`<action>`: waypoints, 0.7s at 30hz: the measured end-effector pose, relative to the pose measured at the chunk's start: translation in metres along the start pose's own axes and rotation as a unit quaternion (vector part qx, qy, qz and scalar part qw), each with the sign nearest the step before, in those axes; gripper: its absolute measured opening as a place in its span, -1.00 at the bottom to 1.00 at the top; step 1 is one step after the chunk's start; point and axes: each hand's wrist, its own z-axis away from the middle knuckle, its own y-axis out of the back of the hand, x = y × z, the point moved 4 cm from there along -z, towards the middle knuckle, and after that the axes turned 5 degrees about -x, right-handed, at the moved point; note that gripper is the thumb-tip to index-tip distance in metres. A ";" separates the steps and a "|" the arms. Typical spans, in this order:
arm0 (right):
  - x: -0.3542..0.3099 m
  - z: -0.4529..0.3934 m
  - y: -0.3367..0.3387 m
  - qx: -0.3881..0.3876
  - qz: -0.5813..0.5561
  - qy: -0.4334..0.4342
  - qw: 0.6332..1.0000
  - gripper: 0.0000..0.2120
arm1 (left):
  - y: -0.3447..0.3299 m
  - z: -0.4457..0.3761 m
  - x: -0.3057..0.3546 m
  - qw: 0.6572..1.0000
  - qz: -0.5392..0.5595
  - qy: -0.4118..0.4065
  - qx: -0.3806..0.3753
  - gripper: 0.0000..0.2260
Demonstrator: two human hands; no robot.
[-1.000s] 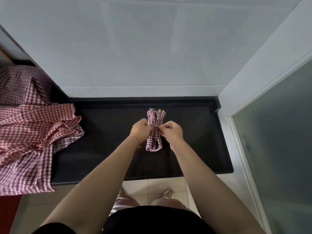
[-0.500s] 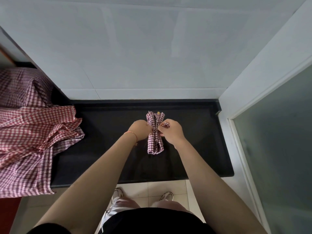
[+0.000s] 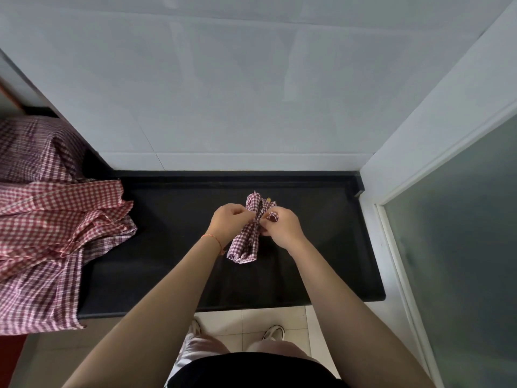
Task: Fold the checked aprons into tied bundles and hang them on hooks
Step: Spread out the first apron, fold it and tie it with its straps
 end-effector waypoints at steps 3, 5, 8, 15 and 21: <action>-0.002 0.004 0.000 -0.020 -0.039 -0.003 0.999 -0.89 | -0.004 0.004 0.003 0.998 0.048 -0.023 -0.035 -0.86; -0.002 0.006 0.000 -0.018 -0.044 0.001 0.999 -0.87 | -0.006 0.004 0.002 0.997 0.064 -0.019 -0.050 -0.91; -0.006 0.010 0.004 0.000 -0.010 0.017 1.000 -0.90 | -0.008 0.002 -0.003 0.998 0.036 -0.019 -0.056 -0.78; -0.033 0.014 0.009 0.006 0.033 0.078 0.996 -0.92 | -0.014 -0.001 -0.001 0.994 -0.080 -0.067 -0.030 -0.92; -0.036 0.012 0.013 -0.019 -0.109 0.041 0.993 -0.58 | -0.011 -0.009 -0.010 0.994 -0.099 -0.046 -0.027 -0.78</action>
